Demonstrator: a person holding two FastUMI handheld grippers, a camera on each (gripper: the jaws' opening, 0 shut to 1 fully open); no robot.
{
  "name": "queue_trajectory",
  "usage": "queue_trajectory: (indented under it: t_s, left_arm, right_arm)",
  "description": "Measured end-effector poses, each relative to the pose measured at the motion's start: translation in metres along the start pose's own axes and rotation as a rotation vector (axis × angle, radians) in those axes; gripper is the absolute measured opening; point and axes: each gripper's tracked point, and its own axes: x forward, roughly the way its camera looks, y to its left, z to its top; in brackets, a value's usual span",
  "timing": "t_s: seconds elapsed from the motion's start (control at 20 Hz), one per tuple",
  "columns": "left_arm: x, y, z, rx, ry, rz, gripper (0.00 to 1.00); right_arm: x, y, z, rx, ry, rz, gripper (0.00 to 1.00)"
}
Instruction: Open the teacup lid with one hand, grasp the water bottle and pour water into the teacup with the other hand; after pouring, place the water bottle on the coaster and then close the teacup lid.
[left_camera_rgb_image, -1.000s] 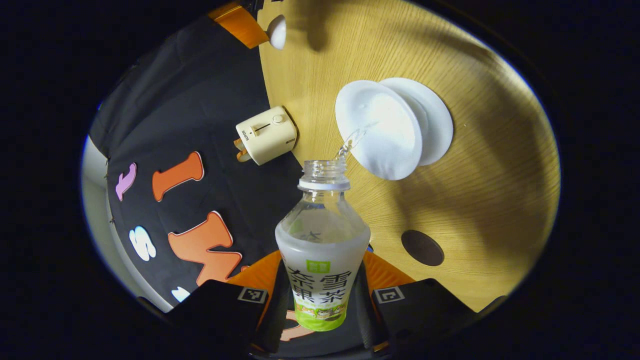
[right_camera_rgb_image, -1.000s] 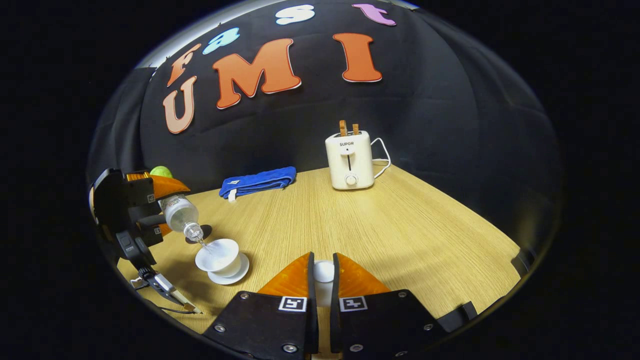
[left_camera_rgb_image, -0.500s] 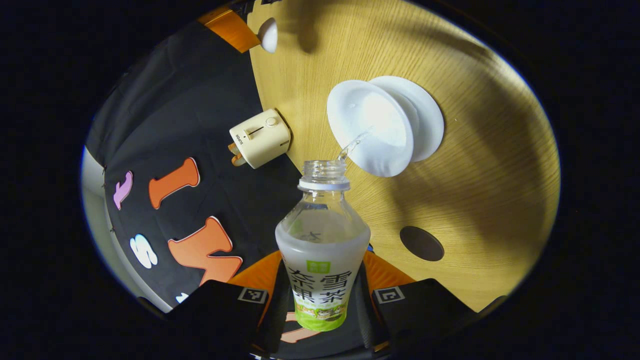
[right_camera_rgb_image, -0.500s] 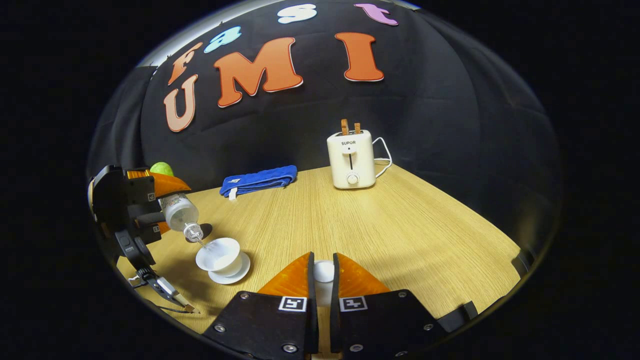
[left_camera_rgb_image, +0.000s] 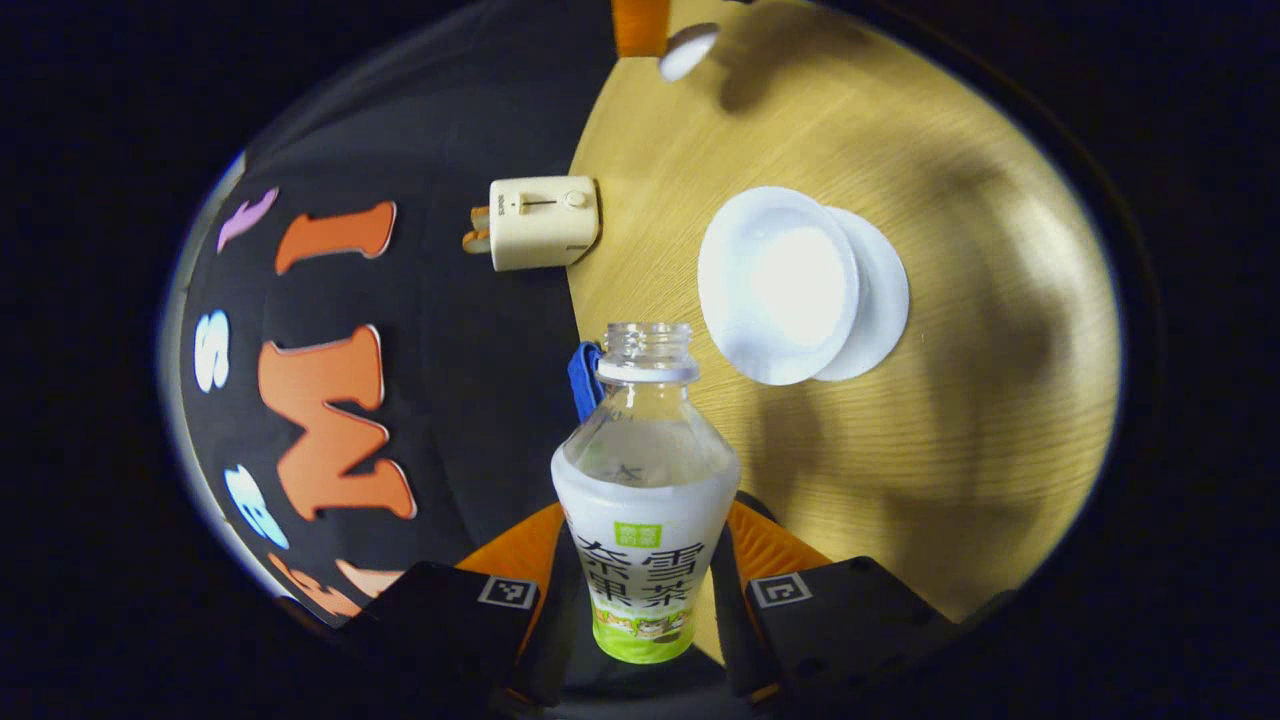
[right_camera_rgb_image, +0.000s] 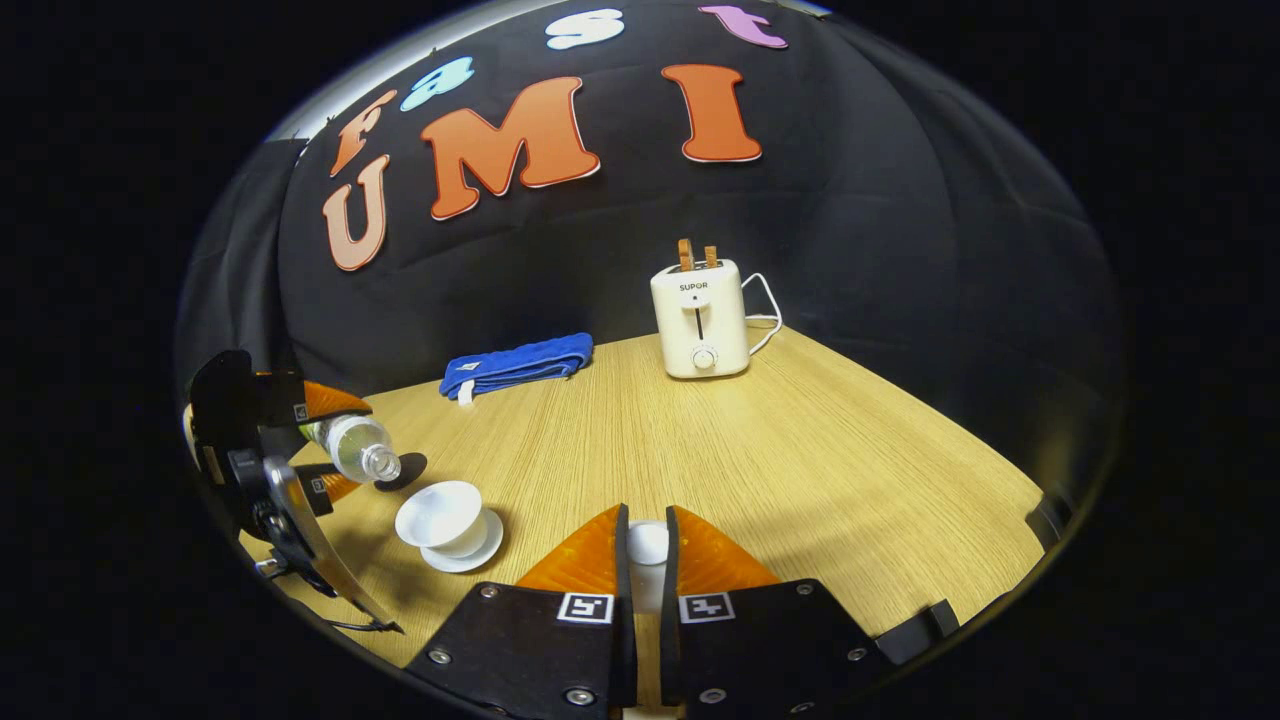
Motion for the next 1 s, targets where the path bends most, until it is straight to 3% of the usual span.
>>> queue_trajectory:
  t_s: [0.2,0.35,0.55,0.65,0.75,0.8,0.85,0.9,1.0]
  left_arm:
    - [0.001,-0.016,-0.001,-0.252,-0.003,-0.052,0.61]
    - [0.004,-0.018,-0.007,-0.376,0.002,-0.057,0.61]
    - [0.018,-0.013,-0.008,-0.626,-0.006,-0.052,0.63]
    - [0.017,-0.011,-0.013,-0.769,-0.016,-0.031,0.6]
    - [0.015,-0.003,-0.02,-0.917,-0.031,-0.004,0.6]
    - [0.015,-0.002,-0.019,-0.992,-0.044,0.004,0.65]
    - [0.017,0.001,-0.019,-1.059,-0.066,0.021,0.63]
    - [0.02,0.005,-0.023,-1.116,-0.072,0.041,0.6]
    - [0.027,0.016,-0.03,-1.222,-0.088,0.097,0.63]
  right_arm:
    - [-0.001,0.006,0.002,0.006,-0.001,0.013,0.1]
    - [-0.003,0.011,0.005,0.003,-0.003,0.019,0.1]
    - [-0.004,0.016,0.01,0.001,-0.008,0.02,0.1]
    - [-0.004,0.018,0.012,0.001,-0.01,0.02,0.1]
    - [-0.005,0.02,0.015,-0.005,-0.014,0.018,0.09]
    - [-0.005,0.022,0.017,-0.01,-0.015,0.016,0.09]
    - [-0.005,0.024,0.02,-0.015,-0.018,0.015,0.1]
    - [-0.006,0.025,0.022,-0.019,-0.02,0.014,0.09]
    - [-0.007,0.031,0.026,-0.03,-0.024,0.016,0.1]
